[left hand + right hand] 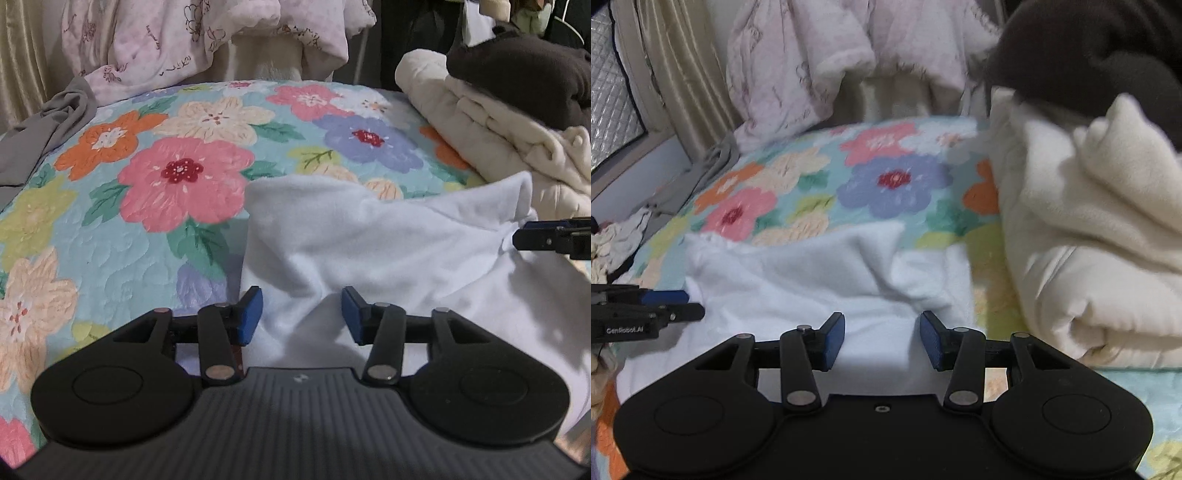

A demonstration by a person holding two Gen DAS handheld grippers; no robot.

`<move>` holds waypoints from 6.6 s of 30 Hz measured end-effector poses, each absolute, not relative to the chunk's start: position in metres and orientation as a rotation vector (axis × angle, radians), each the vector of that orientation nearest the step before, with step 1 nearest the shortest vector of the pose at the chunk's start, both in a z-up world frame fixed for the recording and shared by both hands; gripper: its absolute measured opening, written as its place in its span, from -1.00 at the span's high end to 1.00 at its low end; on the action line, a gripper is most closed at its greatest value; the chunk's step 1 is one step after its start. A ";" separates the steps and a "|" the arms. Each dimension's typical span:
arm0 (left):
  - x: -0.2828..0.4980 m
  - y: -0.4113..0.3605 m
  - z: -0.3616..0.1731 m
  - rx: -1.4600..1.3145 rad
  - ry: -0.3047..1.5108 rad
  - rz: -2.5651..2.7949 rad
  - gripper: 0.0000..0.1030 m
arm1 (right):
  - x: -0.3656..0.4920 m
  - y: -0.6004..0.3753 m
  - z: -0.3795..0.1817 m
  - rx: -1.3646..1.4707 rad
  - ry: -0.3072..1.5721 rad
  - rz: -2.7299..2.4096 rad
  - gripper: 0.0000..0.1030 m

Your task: Fold clothes

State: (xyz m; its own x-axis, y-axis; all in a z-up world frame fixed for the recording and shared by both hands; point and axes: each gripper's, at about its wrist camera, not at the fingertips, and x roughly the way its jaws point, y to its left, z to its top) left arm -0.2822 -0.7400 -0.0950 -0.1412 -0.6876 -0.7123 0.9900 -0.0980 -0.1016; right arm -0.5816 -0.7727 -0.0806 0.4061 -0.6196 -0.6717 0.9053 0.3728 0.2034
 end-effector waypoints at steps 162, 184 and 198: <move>-0.504 -0.621 -0.098 0.467 0.965 -1.983 0.55 | -0.873 -0.516 -0.058 1.004 0.077 -1.714 -0.43; -0.544 -0.753 -0.117 0.591 0.773 -2.122 0.57 | -0.828 -0.602 -0.070 0.679 0.538 -1.701 0.57; -0.505 -0.676 -0.089 0.481 0.872 -2.260 0.37 | -0.831 -0.546 -0.055 0.672 0.614 -1.701 -0.17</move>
State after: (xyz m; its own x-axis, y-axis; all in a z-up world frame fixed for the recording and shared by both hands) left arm -0.5049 -0.6761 -0.0894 -0.7152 -0.4466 -0.5375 0.6920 -0.5606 -0.4549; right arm -0.8307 -0.5463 -0.0548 -0.1871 -0.6762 -0.7126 0.9754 -0.2140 -0.0530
